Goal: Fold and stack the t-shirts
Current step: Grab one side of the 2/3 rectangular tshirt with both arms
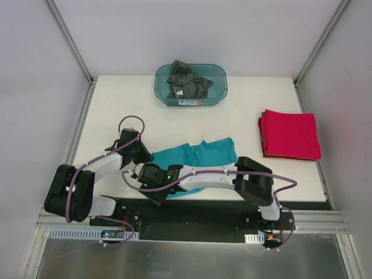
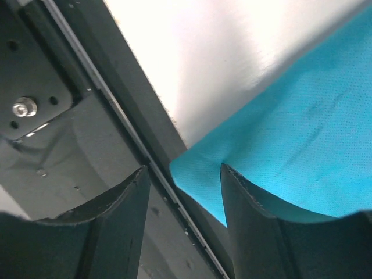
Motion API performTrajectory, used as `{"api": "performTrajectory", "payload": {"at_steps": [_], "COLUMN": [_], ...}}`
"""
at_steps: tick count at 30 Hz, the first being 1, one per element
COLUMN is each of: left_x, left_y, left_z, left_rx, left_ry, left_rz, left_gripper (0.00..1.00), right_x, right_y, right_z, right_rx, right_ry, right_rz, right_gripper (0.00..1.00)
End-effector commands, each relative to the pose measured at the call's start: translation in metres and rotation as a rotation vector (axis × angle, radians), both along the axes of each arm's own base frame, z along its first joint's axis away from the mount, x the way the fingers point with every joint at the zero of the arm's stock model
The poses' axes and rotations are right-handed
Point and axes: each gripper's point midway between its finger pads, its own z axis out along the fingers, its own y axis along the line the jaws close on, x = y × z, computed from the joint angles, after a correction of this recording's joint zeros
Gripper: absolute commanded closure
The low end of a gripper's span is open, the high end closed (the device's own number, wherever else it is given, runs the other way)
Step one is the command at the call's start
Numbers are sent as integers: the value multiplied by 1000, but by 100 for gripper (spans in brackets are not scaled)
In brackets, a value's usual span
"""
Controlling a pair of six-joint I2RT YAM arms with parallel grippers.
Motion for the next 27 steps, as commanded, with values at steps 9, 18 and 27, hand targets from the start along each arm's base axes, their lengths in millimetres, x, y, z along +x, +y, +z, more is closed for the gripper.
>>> {"api": "performTrajectory", "payload": {"at_steps": [9,18,27], "left_x": [-27,-46,-68], "left_y": [23,66,91], "left_z": [-25,-11,16], "left_rx": [91,212,189], "left_ry": [77,-3,-121], "left_rz": [40,227,416], "left_gripper": [100,100,100], "right_x": [24,17,-32], "right_y": [-29,-40,-32], "right_z": [-28,-12,23], "right_rx": [-174,-107,41], "right_ry": [-113,-53,142], "right_rz": [-21,47,233], "right_gripper": [67,94,99]}}
